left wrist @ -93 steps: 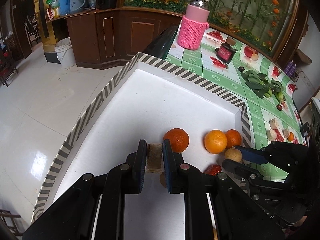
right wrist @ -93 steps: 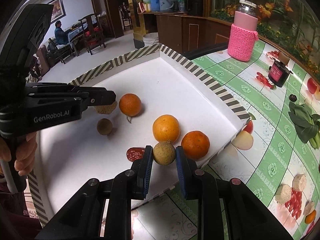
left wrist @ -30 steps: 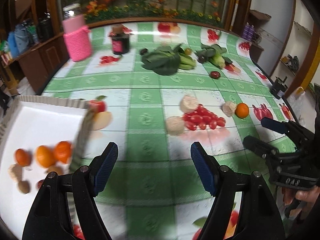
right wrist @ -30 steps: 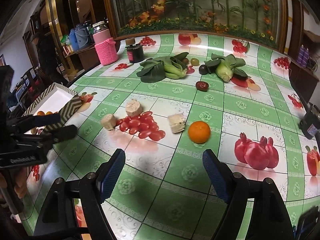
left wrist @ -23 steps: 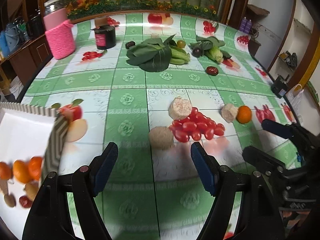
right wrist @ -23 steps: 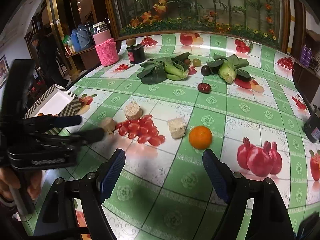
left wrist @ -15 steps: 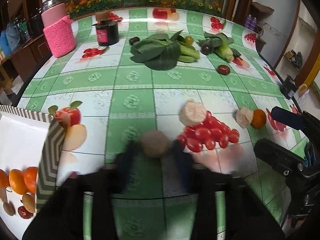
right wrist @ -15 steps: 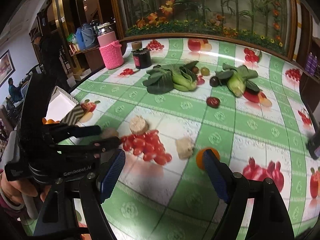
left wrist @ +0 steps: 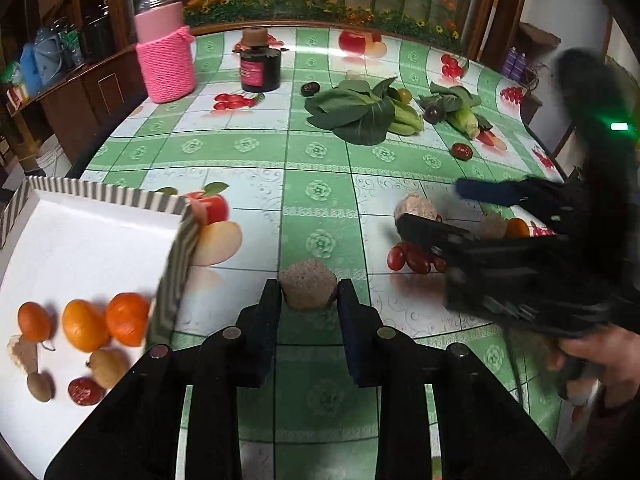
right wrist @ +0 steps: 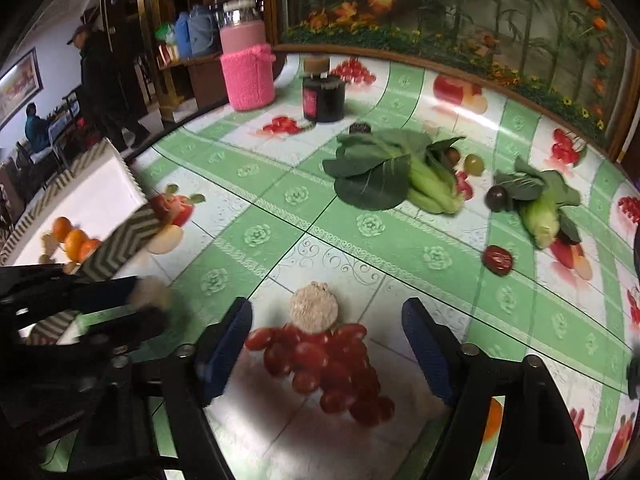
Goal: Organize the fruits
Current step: 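Grasp a round beige rice cake with the left tool while the right tool grasps another, then carry both rice cakes into the white tray and open both tools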
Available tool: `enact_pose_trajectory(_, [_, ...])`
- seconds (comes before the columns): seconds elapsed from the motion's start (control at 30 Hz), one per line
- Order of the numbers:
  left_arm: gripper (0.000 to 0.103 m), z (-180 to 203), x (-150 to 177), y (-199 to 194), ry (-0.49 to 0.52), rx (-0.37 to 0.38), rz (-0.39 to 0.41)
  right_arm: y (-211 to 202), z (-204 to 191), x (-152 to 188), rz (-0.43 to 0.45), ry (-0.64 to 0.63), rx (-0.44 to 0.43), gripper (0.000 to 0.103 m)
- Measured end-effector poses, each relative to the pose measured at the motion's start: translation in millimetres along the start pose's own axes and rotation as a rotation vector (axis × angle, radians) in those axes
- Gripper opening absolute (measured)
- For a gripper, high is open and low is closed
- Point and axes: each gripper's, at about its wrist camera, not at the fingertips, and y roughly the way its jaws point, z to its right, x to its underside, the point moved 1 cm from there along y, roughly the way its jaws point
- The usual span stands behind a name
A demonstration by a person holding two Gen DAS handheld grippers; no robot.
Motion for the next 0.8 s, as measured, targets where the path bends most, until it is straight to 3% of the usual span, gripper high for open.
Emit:
enact_pose_trajectory(0.03, [0.026, -2.3, 0.5, -1.9, -0.005, 0.001, 0.002, 4.9, -0.4, -0.4, -0.014, 0.001, -0.011, 0.06])
enact_pose_trajectory(0.07, [0.026, -4.3, 1.1, -3.5, -0.009, 0.003, 0.004, 12.3, -1.7, -0.2, -0.039, -0.001, -0.029, 0.042])
enact_pose_trajectory(0.1, [0.026, -6.3, 1.6, -5.8, -0.015, 0.002, 0.007, 15.6, -2.6, 1.8, -0.054, -0.003, -0.027, 0.032])
enact_pose_trajectory(0.13, [0.026, -7.7, 2.0, -7.4, -0.018, 0.0, 0.011, 14.2, -4.3, 2.4, -0.036, -0.013, -0.008, 0.03])
enact_pose_trajectory(0.43, [0.026, -24.4, 10.6, -38.3, -0.024, -0.024, 0.065, -29.9, -19.8, 12.3, 0.038, 0.042, -0.034, 0.03])
enact_pose_trajectory(0.8, [0.026, -58.5, 27.7, -76.5, -0.025, -0.1, 0.122, -68.0, -85.1, 16.1, 0.111, 0.002, -0.109, 0.03])
